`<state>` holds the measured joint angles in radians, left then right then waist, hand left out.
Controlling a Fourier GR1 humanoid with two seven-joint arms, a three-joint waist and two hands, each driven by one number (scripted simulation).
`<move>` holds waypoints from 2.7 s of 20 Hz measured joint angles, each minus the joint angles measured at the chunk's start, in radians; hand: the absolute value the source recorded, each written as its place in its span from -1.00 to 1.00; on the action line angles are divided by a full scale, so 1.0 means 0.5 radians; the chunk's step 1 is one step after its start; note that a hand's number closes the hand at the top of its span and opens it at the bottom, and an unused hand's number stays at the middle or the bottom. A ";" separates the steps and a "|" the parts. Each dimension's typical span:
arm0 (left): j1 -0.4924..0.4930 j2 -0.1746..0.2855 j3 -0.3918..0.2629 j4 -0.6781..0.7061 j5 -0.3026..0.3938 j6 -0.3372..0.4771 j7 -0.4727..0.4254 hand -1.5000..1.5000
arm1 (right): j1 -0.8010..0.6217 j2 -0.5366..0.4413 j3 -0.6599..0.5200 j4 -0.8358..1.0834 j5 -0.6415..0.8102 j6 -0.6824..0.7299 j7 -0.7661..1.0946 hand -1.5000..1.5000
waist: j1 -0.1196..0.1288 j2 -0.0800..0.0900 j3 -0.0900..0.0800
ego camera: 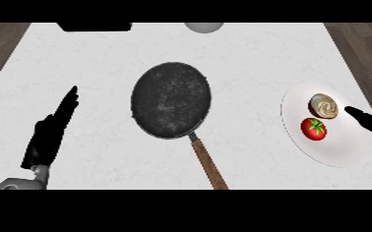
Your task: Pick the cupcake from the plate and place it in the pan
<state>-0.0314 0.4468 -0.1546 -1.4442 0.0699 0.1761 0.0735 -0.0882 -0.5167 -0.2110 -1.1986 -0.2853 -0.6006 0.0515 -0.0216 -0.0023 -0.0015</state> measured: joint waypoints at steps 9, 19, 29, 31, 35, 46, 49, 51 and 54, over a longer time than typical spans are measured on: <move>0.142 -0.034 -0.052 -0.205 -0.055 0.030 0.048 0.00 | 0.194 -0.570 0.227 -0.131 0.230 0.320 0.663 -1.00 | 0.046 0.000 0.000; 0.171 -0.097 -0.065 -0.294 -0.126 0.031 0.121 0.00 | -0.149 -0.788 0.371 -0.161 0.184 0.956 1.088 -1.00 | 0.068 0.006 0.002; 0.143 -0.162 -0.017 -0.194 -0.177 -0.030 0.053 0.00 | -0.720 -0.646 0.525 0.255 0.309 1.339 1.448 -1.00 | 0.077 0.011 0.003; 0.126 -0.173 -0.011 -0.203 -0.191 -0.029 0.072 0.00 | -0.804 -0.642 0.551 0.332 0.336 1.439 1.497 -1.00 | 0.078 0.011 0.003; 0.169 -0.164 0.014 -0.255 -0.184 -0.058 0.078 0.00 | -0.919 -0.607 0.614 0.454 0.372 1.638 1.610 -1.00 | 0.082 0.010 0.003; 0.191 -0.239 0.057 -0.312 -0.286 -0.075 0.147 0.00 | -1.109 -0.401 0.606 0.739 0.560 1.851 1.691 -1.00 | 0.065 0.007 0.003; 0.192 -0.249 0.074 -0.317 -0.301 -0.100 0.142 0.00 | -1.177 -0.351 0.606 0.847 0.635 1.879 1.708 -1.00 | 0.068 0.008 0.003; 0.223 -0.269 0.073 -0.339 -0.315 -0.099 0.130 0.00 | -1.170 -0.320 0.609 0.876 0.670 1.887 1.713 -1.00 | 0.066 0.007 0.003; 0.224 -0.278 0.088 -0.370 -0.323 -0.128 0.164 0.00 | -1.194 -0.306 0.586 0.919 0.708 1.922 1.726 -1.00 | 0.063 0.007 0.003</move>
<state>0.0808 0.3079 -0.1105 -1.6290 -0.0918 0.1119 0.1556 -0.6853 -0.6698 0.0819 -0.7389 0.0686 0.3603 0.9147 0.0100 0.0010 0.0001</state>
